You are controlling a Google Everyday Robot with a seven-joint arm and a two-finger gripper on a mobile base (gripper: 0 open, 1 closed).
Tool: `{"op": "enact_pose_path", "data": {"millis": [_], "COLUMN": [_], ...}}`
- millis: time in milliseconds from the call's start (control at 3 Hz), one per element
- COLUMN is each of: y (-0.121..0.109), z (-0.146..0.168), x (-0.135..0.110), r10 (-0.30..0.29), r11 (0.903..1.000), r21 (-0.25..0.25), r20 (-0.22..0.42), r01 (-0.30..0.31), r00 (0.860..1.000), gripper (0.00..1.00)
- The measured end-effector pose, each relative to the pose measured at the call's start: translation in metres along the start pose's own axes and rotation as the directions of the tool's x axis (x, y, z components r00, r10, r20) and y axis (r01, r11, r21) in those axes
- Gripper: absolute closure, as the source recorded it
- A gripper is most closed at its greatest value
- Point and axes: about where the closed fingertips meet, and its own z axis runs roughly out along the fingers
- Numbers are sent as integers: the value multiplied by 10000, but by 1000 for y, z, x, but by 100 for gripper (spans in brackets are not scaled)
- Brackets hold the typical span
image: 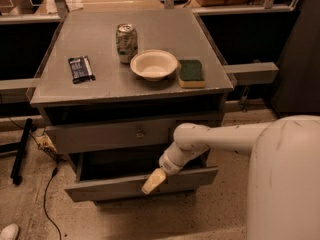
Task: Open middle drawer
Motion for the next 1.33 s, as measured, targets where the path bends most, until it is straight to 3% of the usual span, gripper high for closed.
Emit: {"op": "enact_pose_path", "data": {"millis": [333,667,1000,1333], "y": [-7,-5,-24,-38], "z": [-35,-38,2,21], "x": [2,1,8,5], "r10": [252,250,55,-170], "r11": [9969,9967,9973,9967], "r21": [729,768,736,783], "r20": [360,358,-140,-359], "r01": [-278,-277,-45,197], "r00": [9990,9990,9999,9992], "gripper": [0,0,0,0]}}
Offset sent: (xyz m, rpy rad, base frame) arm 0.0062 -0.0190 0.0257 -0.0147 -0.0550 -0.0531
